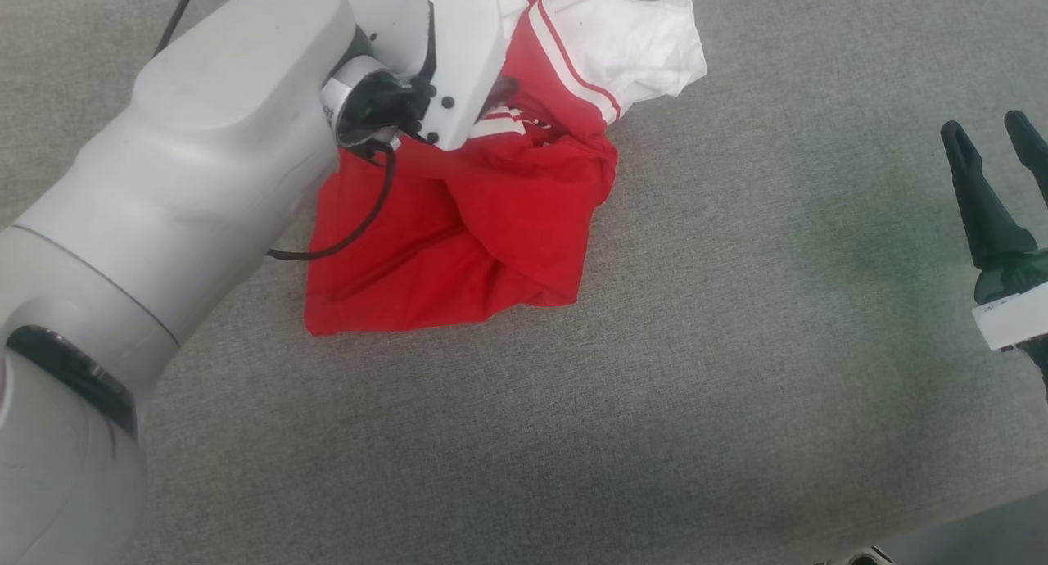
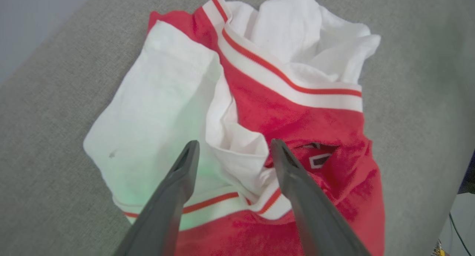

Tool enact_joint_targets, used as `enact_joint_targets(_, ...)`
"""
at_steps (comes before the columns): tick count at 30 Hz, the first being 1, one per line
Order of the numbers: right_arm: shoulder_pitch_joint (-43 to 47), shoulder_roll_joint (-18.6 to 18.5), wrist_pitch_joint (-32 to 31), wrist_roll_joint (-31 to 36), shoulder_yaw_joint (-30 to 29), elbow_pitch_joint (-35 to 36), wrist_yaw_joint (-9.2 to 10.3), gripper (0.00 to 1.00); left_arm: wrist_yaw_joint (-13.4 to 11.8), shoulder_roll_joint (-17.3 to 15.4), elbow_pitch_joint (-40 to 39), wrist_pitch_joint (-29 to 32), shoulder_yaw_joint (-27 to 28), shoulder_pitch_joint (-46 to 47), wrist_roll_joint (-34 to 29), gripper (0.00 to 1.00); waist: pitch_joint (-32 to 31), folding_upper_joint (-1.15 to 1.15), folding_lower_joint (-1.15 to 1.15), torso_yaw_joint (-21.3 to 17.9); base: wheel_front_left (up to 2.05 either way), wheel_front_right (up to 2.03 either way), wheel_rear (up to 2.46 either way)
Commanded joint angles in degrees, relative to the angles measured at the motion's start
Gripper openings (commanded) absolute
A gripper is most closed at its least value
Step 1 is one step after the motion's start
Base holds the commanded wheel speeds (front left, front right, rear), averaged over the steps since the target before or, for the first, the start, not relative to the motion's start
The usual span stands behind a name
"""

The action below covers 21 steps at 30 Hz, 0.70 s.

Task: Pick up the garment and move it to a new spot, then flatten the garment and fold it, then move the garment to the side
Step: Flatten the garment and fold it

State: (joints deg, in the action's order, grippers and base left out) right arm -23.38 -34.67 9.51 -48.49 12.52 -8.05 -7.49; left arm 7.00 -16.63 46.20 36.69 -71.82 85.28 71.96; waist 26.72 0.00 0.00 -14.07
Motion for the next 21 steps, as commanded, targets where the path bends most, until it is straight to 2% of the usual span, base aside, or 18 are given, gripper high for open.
enact_joint_targets(1,0.1,0.0,0.4,-0.5,0.0,-0.3,-0.01,1.00,0.1,-0.3,0.3,-0.6,0.0,-0.4,-0.1,0.80,0.3,0.00,0.00,-0.1,0.00,0.00,0.00)
enact_joint_targets(2,-0.1,0.0,0.5,-0.4,0.1,-0.4,-0.01,1.00,0.1,-0.3,0.6,-0.8,0.3,-0.5,0.1,0.46,0.4,0.00,0.00,-0.1,0.00,0.00,0.00)
enact_joint_targets(3,-0.3,0.0,0.6,-0.5,0.2,-0.4,-0.01,1.00,0.2,-0.2,0.8,-1.0,0.5,-0.5,0.4,0.21,0.5,0.00,0.00,-0.1,0.00,0.00,0.00)
enact_joint_targets(4,-0.5,0.0,0.7,-0.5,0.3,-0.5,-0.01,1.00,0.2,-0.1,0.9,-1.1,0.6,-0.4,0.6,0.06,0.6,0.00,0.00,-0.1,0.00,0.00,0.00)
enact_joint_targets(10,-1.2,-0.5,0.6,-0.7,0.6,-0.9,-0.01,1.00,0.4,0.2,0.2,-0.5,1.5,0.5,2.0,0.00,0.5,0.00,0.00,0.6,0.00,0.00,0.00)
enact_joint_targets(16,-0.9,-1.1,0.2,-0.7,0.4,-0.7,-0.01,1.00,0.4,-0.6,-0.9,-2.7,4.0,0.5,4.6,0.00,0.2,0.00,0.00,2.3,0.00,0.00,0.00)
enact_joint_targets(21,0.5,-1.9,-0.4,-0.7,-0.5,-0.4,-0.01,1.00,0.4,-4.0,-3.1,-7.0,6.9,-1.2,5.8,0.00,-0.4,0.00,0.00,4.5,0.00,0.00,0.00)
